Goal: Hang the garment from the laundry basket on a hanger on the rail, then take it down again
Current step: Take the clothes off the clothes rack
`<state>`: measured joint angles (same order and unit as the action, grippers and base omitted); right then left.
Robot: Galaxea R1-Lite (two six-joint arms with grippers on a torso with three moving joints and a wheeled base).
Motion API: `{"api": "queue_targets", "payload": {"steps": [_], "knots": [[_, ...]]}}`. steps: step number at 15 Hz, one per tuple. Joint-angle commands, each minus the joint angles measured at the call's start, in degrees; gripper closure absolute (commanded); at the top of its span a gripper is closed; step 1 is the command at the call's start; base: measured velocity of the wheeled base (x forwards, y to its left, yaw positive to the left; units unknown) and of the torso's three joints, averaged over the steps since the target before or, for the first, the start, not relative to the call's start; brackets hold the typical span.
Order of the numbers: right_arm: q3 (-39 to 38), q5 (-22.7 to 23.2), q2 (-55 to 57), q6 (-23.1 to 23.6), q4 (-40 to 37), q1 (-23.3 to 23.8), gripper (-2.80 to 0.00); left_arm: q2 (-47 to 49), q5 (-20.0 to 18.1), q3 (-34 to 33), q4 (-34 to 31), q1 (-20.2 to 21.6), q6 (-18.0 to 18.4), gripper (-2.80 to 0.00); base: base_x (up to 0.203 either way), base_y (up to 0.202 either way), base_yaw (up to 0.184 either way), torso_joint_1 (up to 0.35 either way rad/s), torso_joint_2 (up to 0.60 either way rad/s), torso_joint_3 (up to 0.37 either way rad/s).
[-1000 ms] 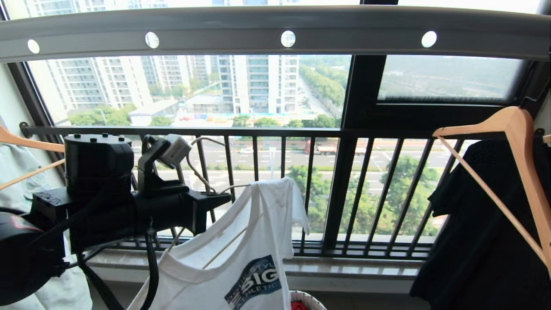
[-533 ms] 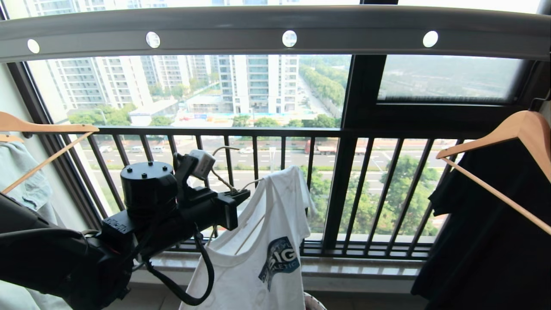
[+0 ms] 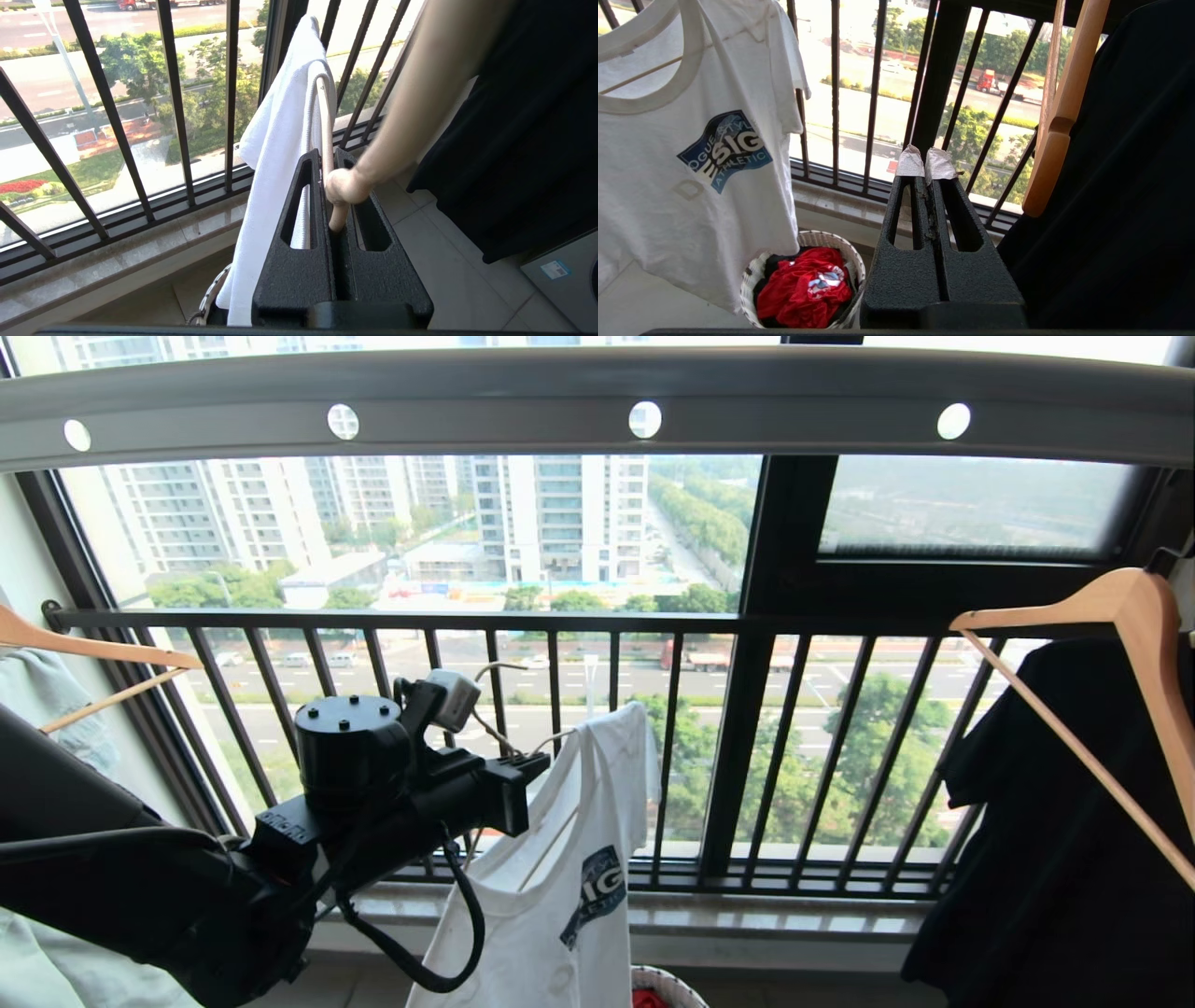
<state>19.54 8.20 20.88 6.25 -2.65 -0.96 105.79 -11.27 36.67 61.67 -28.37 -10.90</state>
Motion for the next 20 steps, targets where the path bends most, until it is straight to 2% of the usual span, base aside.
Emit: {"api": "queue_targets", "payload": {"steps": [1, 3, 4, 6, 8, 10, 13, 16, 20], "knots": [[10.02, 1.88, 20.17, 0.35, 0.38, -0.59, 0.00, 0.20, 0.90, 0.83, 0.38, -0.72, -1.30, 0.00, 0.000, 0.000, 0.000, 0.000, 0.00, 0.000], [18.61, 2.69, 30.86, 0.43, 0.61, -3.21, 0.00, 0.38, 1.69, 1.03, 0.38, -0.81, -1.40, 0.00, 0.000, 0.000, 0.000, 0.000, 0.00, 0.000], [22.13, 2.05, 35.86, 0.15, 0.82, -6.14, 0.00, 0.38, 1.69, 1.25, 0.38, -0.81, -1.49, 0.00, 0.000, 0.000, 0.000, 0.000, 0.00, 0.000], [26.79, -1.99, 45.93, -2.10, 2.97, -13.90, 0.00, 0.38, 1.69, 1.29, 0.38, -0.81, -1.58, 0.00, 0.000, 0.000, 0.000, 0.000, 0.00, 0.000], [29.13, -7.51, 56.55, -6.01, 9.80, -21.17, 0.00, 0.47, 1.78, 1.29, 0.38, -0.98, -1.58, 0.00, 0.000, 0.000, 0.000, 0.000, 0.00, 0.000], [30.12, -11.48, 64.96, -9.35, 15.93, -26.24, 0.00, 0.44, 1.78, 1.29, 0.38, -1.25, -1.61, 0.00, 0.000, 0.000, 0.000, 0.000, 0.00, 0.000], [32.72, -14.85, 74.11, -11.16, 21.29, -31.24, 0.00, -0.11, 1.86, 1.21, 0.38, -1.49, -2.37, 0.00, 0.000, 0.000, 0.000, 0.000, 0.00, 0.000], [39.33, -18.39, 81.19, -9.21, 22.45, -34.79, 0.00, -0.11, 1.95, 1.33, 0.38, -1.48, -2.72, 0.00, 0.000, 0.000, 0.000, 0.000, 0.00, 0.000], [40.39, -19.93, 82.59, -8.85, 22.67, -40.48, 0.00, -0.06, 4.68, 2.44, 0.46, -1.50, -2.72, 0.00, 0.000, 0.000, 0.000, 0.000, 0.00, 0.000]]}}
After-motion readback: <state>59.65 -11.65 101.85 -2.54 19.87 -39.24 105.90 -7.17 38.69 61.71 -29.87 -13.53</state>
